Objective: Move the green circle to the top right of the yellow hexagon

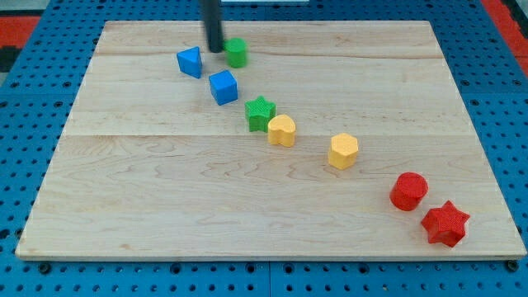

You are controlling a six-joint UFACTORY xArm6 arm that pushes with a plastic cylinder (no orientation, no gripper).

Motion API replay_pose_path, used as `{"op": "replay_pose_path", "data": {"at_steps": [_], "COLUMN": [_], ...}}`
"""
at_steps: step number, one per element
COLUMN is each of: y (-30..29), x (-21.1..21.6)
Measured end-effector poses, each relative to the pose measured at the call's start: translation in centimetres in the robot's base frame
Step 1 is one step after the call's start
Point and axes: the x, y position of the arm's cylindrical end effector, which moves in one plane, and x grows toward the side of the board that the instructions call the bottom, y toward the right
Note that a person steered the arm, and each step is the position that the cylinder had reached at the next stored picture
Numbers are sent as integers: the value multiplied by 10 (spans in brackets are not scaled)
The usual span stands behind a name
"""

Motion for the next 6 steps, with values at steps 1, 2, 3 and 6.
{"op": "replay_pose_path", "data": {"at_steps": [1,2,3,6], "y": [76,72,113,164], "x": [8,42,65,118]}}
